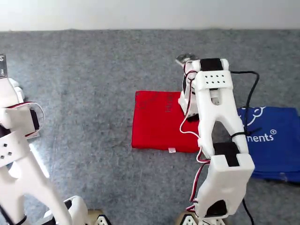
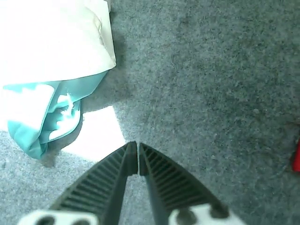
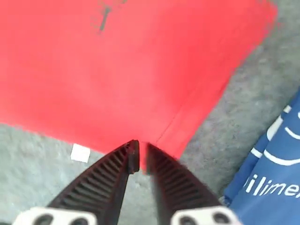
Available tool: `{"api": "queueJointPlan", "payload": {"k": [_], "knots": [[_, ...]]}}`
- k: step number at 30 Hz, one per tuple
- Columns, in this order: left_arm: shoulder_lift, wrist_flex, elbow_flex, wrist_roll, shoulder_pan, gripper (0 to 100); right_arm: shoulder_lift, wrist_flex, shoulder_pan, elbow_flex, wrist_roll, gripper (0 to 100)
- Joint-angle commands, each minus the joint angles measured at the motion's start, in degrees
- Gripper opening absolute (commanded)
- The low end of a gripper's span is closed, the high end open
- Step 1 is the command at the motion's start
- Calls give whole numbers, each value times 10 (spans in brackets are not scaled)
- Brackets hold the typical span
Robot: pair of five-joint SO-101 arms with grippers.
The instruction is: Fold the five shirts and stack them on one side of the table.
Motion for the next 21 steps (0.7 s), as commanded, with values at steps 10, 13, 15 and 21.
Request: {"api": "queueJointPlan", "payload": {"k": [10, 13, 15, 21], "knots": [[-9, 6, -3, -5, -2, 13, 87, -74, 0, -18, -161, 384], [-9, 6, -3, -5, -2, 13, 115, -91, -6, -18, -161, 384], [-9, 6, -3, -5, -2, 13, 138, -100, -16, -18, -161, 383], [-9, 6, -2, -5, -2, 13, 189, -96, -56, -18, -156, 188]]}}
